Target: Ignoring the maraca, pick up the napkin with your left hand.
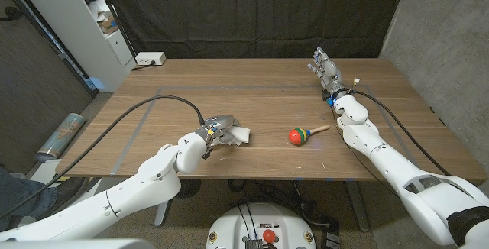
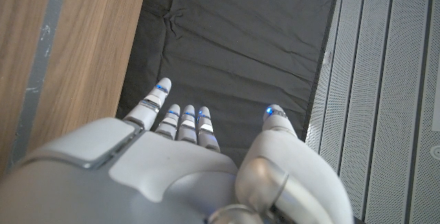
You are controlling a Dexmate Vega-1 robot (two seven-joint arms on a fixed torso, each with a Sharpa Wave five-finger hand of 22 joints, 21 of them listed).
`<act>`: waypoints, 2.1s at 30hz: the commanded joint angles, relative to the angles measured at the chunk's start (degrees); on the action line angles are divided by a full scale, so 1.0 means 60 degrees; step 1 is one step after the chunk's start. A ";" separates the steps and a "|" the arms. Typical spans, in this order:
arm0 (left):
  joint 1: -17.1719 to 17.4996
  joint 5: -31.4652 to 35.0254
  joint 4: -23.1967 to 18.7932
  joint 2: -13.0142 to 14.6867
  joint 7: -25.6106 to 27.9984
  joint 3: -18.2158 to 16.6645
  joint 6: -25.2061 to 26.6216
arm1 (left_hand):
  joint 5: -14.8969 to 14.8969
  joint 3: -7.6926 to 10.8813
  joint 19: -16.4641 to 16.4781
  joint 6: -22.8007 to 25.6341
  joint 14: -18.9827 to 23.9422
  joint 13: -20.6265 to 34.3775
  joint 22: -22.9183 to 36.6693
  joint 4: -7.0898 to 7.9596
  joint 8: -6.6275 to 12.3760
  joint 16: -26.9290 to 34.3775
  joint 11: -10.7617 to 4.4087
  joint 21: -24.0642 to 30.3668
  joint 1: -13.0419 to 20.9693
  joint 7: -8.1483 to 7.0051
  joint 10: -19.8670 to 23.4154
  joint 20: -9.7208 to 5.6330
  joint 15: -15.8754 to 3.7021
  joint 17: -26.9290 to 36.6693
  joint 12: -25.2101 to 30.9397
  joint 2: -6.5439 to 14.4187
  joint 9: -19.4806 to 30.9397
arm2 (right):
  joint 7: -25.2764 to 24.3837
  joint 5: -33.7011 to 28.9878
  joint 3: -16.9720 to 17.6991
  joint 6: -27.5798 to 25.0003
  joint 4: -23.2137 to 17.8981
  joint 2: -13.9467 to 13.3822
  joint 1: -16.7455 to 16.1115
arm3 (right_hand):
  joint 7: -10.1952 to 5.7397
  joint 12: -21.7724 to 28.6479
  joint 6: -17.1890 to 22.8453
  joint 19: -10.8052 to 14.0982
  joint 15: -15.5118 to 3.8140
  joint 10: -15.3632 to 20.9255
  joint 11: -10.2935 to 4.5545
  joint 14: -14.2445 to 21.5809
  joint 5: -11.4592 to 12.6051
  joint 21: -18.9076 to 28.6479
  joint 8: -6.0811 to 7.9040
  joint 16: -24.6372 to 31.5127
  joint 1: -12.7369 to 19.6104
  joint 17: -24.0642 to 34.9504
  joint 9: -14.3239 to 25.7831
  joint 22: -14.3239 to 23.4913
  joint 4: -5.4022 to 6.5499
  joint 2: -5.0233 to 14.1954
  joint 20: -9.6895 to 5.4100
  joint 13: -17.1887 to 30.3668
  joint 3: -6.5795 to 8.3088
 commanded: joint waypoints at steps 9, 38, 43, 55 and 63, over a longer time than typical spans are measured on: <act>0.0012 0.0001 -0.0355 0.0192 0.0135 0.0084 0.0405 | 0.0041 0.0024 0.0002 0.0043 0.0239 0.0164 0.0046 0.0081 0.0062 0.0028 0.0067 0.0179 0.0092 -0.0020 0.0066 0.0153 -0.0508 0.0100 0.0063 0.0043 0.0138 | -0.0024 0.0052 0.0059 0.0014 -0.0241 -0.0084 -0.0157 | -0.0070 0.0038 0.0034 0.0001 0.0072 -0.0019 0.0090 -0.0007 0.0070 0.0060 0.0026 0.0025 0.0048 0.0013 0.0032 0.0051 -0.0047 0.0032 0.0080 0.0031 0.0039; 0.0313 -0.0670 -0.0606 0.0540 0.0925 -0.0684 -0.0296 | 0.0094 0.0084 -0.0132 0.0141 0.0299 0.0438 0.0039 0.0122 0.0166 -0.0042 0.0065 0.0489 0.0086 -0.0005 0.0155 0.0191 -0.0436 0.0240 0.0137 0.0126 0.0367 | -0.0259 -0.0072 0.0057 -0.0046 -0.0709 -0.0200 -0.0348 | -0.0065 0.0055 0.0057 0.0012 0.0050 0.0036 0.0081 0.0028 0.0078 0.0059 0.0033 0.0035 0.0057 0.0012 0.0032 0.0051 -0.0064 0.0038 0.0041 0.0030 0.0033; 0.0336 -0.0840 -0.0587 0.0592 0.1018 -0.0823 -0.0564 | 0.0094 0.0073 -0.0148 0.0141 0.0327 0.0478 0.0036 0.0129 0.0174 -0.0030 0.0063 0.0536 0.0068 0.0003 0.0162 0.0188 -0.0470 0.0276 0.0144 0.0125 0.0400 | -0.0300 -0.0100 0.0066 -0.0031 -0.0777 -0.0228 -0.0383 | -0.0060 0.0052 0.0062 0.0013 0.0038 0.0032 0.0079 0.0032 0.0079 0.0059 0.0035 0.0036 0.0056 0.0013 0.0032 0.0051 -0.0066 0.0037 0.0044 0.0030 0.0030; 0.0339 -0.1595 -0.0484 0.0865 0.0962 -0.1341 -0.1402 | 0.0086 0.0035 -0.0182 0.0102 0.0324 0.0595 0.0031 0.0173 0.0180 -0.0046 0.0111 0.0688 -0.0039 -0.0006 0.0096 0.0173 -0.0463 0.0359 0.0127 0.0121 0.0497 | -0.0444 -0.0146 0.0075 -0.0070 -0.0918 -0.0243 -0.0439 | -0.0055 0.0049 0.0060 0.0017 0.0046 0.0031 0.0095 0.0026 0.0081 0.0059 0.0033 0.0033 0.0051 0.0014 0.0031 0.0051 -0.0069 0.0037 0.0047 0.0030 0.0024; 0.0273 -0.1379 -0.0612 0.0998 0.0971 -0.1426 -0.1307 | 0.0080 0.0015 -0.0226 0.0098 0.0295 0.0670 0.0029 0.0182 0.0190 -0.0074 0.0088 0.0779 -0.0101 -0.0011 0.0061 0.0149 -0.0449 0.0403 0.0117 0.0106 0.0556 | -0.0615 -0.0260 0.0050 -0.0095 -0.0951 -0.0227 -0.0428 | -0.0067 0.0048 0.0064 0.0018 0.0048 0.0031 0.0093 0.0034 0.0083 0.0059 0.0033 0.0035 0.0051 0.0015 0.0031 0.0051 -0.0070 0.0043 0.0047 0.0030 0.0023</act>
